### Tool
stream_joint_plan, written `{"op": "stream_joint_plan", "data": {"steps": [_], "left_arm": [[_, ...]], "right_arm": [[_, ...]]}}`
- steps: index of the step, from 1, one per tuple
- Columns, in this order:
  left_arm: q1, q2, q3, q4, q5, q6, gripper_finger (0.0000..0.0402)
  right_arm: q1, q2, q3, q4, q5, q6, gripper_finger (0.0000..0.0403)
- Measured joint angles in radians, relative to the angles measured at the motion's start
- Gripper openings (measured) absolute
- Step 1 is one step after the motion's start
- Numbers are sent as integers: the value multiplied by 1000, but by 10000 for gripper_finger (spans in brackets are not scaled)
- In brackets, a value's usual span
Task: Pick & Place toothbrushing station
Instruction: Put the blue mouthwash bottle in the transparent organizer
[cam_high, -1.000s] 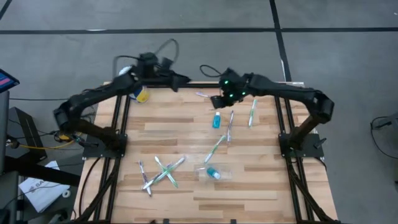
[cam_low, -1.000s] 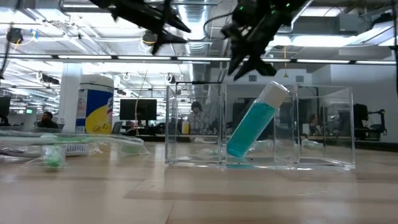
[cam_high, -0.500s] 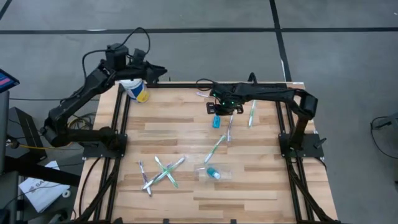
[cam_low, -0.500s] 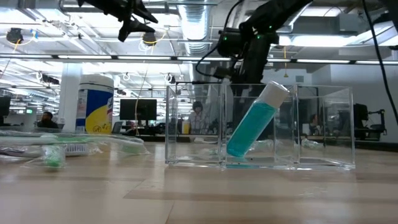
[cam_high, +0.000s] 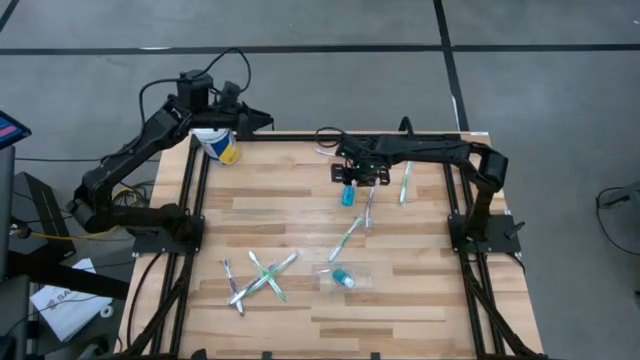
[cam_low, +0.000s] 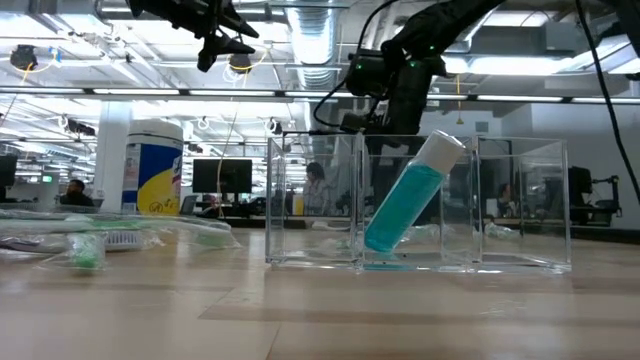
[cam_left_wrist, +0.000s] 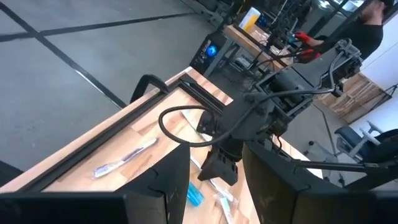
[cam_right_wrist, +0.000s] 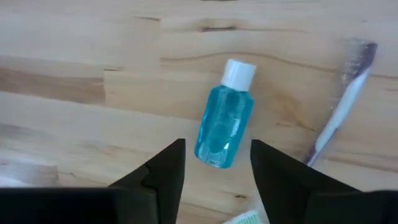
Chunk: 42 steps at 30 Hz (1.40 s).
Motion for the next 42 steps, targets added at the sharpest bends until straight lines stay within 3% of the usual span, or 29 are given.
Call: {"op": "stream_joint_plan", "data": {"steps": [6, 9, 16, 21, 26, 37, 42], "left_arm": [[3, -1, 0, 3, 8, -4, 142], [3, -1, 0, 2, 8, -5, 142], [3, -1, 0, 3, 7, -6, 142], [3, -1, 0, 3, 6, -6, 142], [3, -1, 0, 3, 5, -6, 143], [3, -1, 0, 4, 6, -3, 143], [3, -1, 0, 4, 2, -2, 142]], "right_arm": [[-18, 0, 0, -42, -10, 5, 174], [-32, -17, -2, -7, -79, 4, 173], [-70, -114, 0, 133, -103, 0, 173], [-139, -125, 10, 71, -109, -46, 155], [-175, -97, 21, -23, -182, -105, 145], [-144, -98, 22, -5, -283, -91, 195], [-106, -51, 23, -12, -283, -44, 198]]}}
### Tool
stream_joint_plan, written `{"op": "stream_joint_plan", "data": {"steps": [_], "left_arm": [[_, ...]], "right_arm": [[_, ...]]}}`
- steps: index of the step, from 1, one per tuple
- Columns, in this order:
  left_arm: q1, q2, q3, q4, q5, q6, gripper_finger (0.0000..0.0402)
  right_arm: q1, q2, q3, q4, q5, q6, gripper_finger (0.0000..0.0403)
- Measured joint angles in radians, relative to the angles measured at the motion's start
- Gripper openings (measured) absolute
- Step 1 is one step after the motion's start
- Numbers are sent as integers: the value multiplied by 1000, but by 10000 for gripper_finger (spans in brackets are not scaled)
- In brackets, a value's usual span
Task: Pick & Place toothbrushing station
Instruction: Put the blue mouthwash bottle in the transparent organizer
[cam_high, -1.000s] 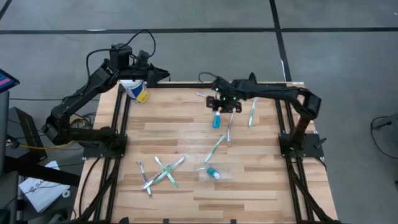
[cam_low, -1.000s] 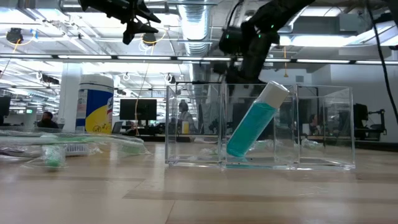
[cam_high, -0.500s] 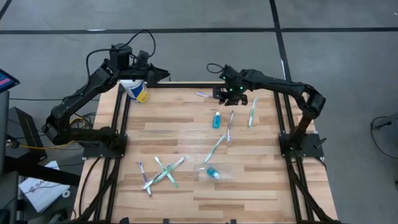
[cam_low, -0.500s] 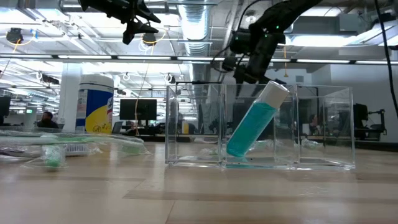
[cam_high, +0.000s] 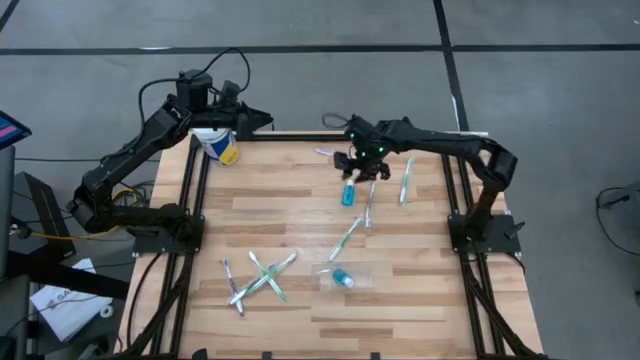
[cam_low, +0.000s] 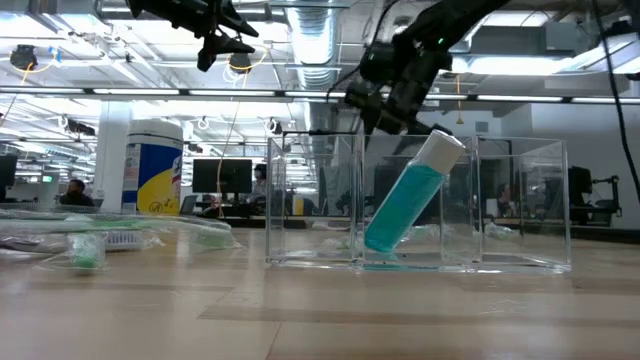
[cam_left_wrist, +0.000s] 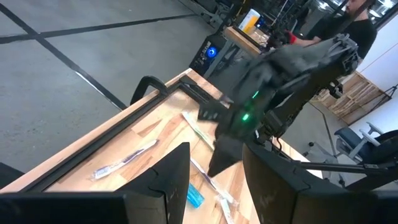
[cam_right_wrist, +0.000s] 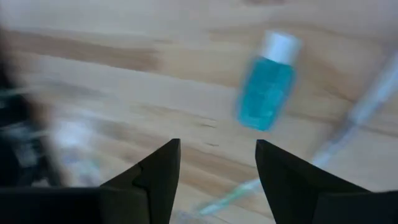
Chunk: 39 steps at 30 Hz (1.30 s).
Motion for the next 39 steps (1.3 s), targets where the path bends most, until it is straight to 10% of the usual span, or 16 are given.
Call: {"op": "stream_joint_plan", "data": {"steps": [39], "left_arm": [[0, 90, 0, -3, 94, 31, 143]], "right_arm": [[91, 229, -2, 106, 57, 119, 183]]}}
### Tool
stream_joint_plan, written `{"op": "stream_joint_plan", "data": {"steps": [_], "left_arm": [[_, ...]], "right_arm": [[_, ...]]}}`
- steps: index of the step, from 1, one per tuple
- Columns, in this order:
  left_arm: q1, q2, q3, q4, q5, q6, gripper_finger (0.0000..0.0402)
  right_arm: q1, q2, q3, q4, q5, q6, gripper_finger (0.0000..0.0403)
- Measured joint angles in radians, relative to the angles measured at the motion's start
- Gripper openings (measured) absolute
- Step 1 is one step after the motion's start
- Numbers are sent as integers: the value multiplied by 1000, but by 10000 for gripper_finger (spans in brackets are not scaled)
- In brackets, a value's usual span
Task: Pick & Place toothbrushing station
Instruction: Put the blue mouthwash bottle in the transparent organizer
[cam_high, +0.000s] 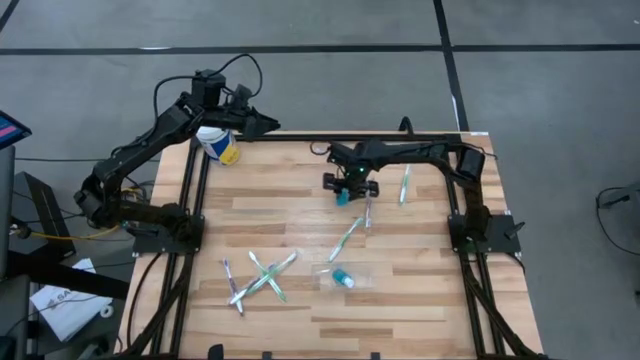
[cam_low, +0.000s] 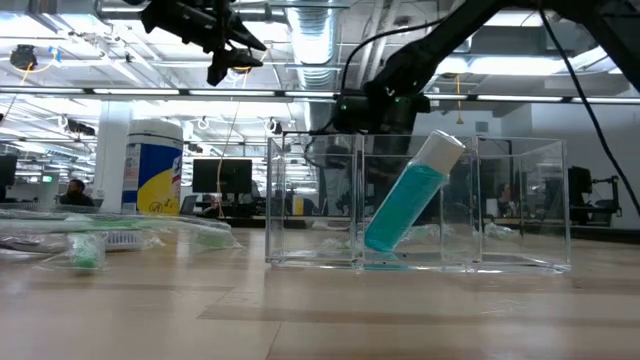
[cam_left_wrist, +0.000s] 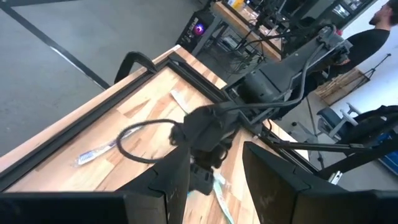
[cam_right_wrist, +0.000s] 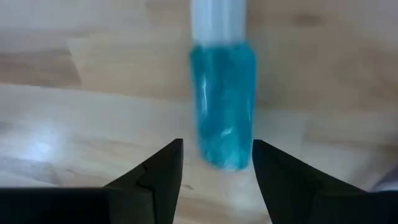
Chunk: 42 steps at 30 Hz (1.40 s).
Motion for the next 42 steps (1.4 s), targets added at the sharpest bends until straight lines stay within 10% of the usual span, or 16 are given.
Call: {"op": "stream_joint_plan", "data": {"steps": [34, 42], "left_arm": [[33, 1, 0, -54, 0, 26, 142], [35, 1, 0, -95, 0, 51, 142]], "right_arm": [[-4, -4, -115, 258, 27, 143, 183], [-13, -4, -118, 262, 53, 99, 82]]}}
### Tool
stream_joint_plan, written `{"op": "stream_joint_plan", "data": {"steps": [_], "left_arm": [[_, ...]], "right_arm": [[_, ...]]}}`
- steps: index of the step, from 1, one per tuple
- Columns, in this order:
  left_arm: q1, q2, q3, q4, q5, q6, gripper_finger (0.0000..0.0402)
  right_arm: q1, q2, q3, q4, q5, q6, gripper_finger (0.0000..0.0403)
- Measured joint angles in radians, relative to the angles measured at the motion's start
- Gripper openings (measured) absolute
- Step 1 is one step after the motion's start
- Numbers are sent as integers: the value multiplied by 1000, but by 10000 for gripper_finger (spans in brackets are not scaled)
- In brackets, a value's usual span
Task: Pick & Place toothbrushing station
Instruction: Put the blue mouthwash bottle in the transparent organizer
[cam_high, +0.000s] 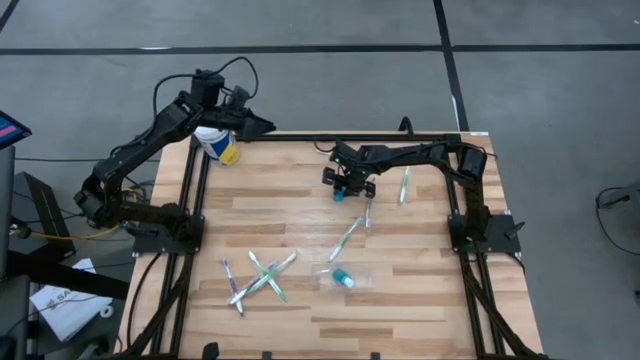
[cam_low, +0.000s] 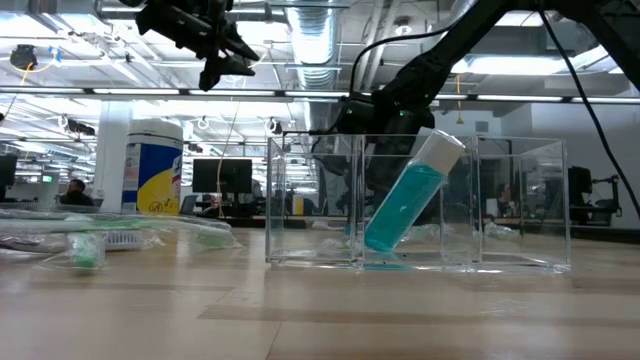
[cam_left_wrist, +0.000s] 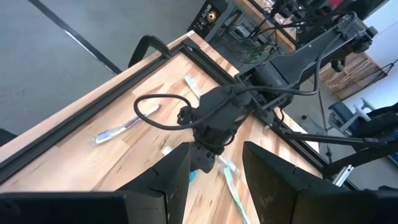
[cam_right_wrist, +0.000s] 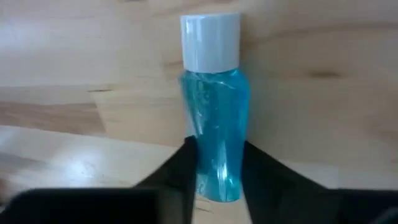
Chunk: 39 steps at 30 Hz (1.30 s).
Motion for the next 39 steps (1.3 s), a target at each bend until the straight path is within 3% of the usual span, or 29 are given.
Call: {"op": "stream_joint_plan", "data": {"steps": [3, 14, 27, 39], "left_arm": [[0, 0, 0, -1, 0, 0, 142], [0, 0, 0, -7, -20, 0, 142], [0, 0, 0, -7, -70, -3, 143], [-13, 7, 0, -3, -128, -30, 142]], "right_arm": [[0, 0, 1, 30, 8, -29, 31], [-5, 5, -2, 89, -14, -59, 31], [97, -3, -3, 194, -62, -165, 31], [143, -177, -2, 215, -32, -388, 31]]}}
